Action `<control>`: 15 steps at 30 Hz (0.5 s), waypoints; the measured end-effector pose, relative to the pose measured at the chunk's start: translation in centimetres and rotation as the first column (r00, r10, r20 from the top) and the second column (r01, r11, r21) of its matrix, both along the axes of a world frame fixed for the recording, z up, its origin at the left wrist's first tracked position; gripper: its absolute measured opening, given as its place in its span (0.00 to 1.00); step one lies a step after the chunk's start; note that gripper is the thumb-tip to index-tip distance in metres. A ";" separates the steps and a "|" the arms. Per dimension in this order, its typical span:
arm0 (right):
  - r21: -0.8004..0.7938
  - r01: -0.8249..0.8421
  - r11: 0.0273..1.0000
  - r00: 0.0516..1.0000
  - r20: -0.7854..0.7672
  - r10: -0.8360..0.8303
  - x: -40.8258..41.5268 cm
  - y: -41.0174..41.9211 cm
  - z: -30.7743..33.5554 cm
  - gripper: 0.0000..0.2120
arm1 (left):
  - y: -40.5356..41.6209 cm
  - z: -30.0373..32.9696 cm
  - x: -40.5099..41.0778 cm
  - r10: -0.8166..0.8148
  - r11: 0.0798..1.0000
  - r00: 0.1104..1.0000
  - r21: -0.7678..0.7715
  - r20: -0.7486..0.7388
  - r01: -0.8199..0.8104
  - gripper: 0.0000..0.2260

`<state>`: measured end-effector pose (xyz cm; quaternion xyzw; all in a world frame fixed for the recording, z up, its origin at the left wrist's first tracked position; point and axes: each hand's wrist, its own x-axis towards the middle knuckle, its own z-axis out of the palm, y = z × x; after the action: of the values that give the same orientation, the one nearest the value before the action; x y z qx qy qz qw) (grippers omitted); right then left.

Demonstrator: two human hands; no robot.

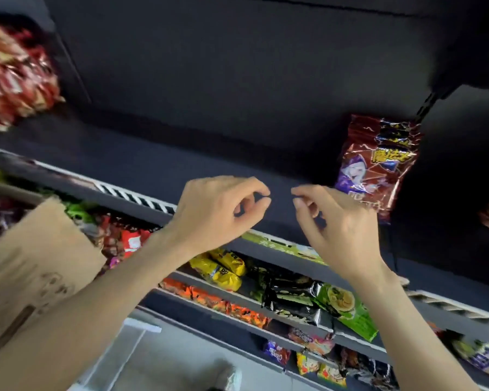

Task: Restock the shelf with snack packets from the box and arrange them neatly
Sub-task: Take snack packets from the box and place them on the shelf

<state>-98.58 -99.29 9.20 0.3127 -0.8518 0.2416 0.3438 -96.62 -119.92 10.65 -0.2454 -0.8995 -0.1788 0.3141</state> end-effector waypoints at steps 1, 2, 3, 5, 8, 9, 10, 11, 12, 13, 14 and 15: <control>0.017 -0.057 0.998 0.998 0.035 0.056 0.4 -1.6 0.0 0.10 | -2.0 0.0 1.3 0.004 0.999 1.000 -0.038 -0.012 -0.004 0.07; 0.034 -0.112 0.993 0.991 0.073 0.109 0.8 -3.2 0.1 0.10 | -4.1 0.0 2.6 0.010 0.997 1.000 -0.078 -0.011 -0.010 0.07; 0.052 -0.165 0.985 0.981 0.109 0.159 1.1 -5.0 0.1 0.10 | -6.3 -0.1 4.0 0.021 0.993 1.000 -0.115 0.006 -0.021 0.07; 0.085 -0.269 0.959 0.948 0.202 0.248 1.7 -8.6 -0.1 0.11 | -11.0 -0.2 6.5 0.082 0.983 0.992 -0.170 0.093 -0.066 0.06; 0.171 -0.424 0.889 0.870 0.349 0.348 2.2 -14.8 -0.6 0.13 | -18.5 -0.8 10.1 0.221 0.975 0.922 -0.098 0.318 -0.199 0.08; 0.194 -0.477 0.857 0.840 0.388 0.379 2.3 -17.0 -0.7 0.13 | -21.3 -1.1 11.2 0.256 0.965 0.886 -0.043 0.386 -0.260 0.10; 0.202 -0.527 0.825 0.807 0.422 0.413 2.5 -19.3 -0.9 0.11 | -24.0 -1.5 12.3 0.290 0.947 0.855 0.002 0.431 -0.322 0.12; 0.198 -0.574 0.795 0.773 0.452 0.445 2.6 -21.8 -1.1 0.10 | -26.9 -2.0 13.4 0.333 0.922 0.824 0.024 0.458 -0.386 0.13; 0.191 -0.614 0.766 0.740 0.477 0.474 2.7 -24.4 -1.4 0.09 | -29.7 -2.5 14.3 0.386 0.895 0.792 0.015 0.473 -0.445 0.13; 0.183 -0.649 0.739 0.709 0.500 0.498 2.8 -27.1 -1.7 0.09 | -32.6 -3.3 15.2 0.447 0.867 0.754 -0.025 0.482 -0.498 0.11; 0.174 -0.677 0.715 0.679 0.521 0.517 2.9 -29.9 -2.1 0.09 | -35.4 -4.1 16.0 0.503 0.839 0.712 -0.077 0.491 -0.539 0.10; 0.169 -0.698 0.696 0.656 0.541 0.527 3.0 -32.6 -2.6 0.10 | -38.2 -5.0 16.6 0.550 0.810 0.665 -0.130 0.505 -0.572 0.09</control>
<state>-95.60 -131.90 6.62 0.5788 -0.7758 0.2491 -0.0322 -79.99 -158.10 5.69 0.1076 -0.9772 -0.1508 0.1033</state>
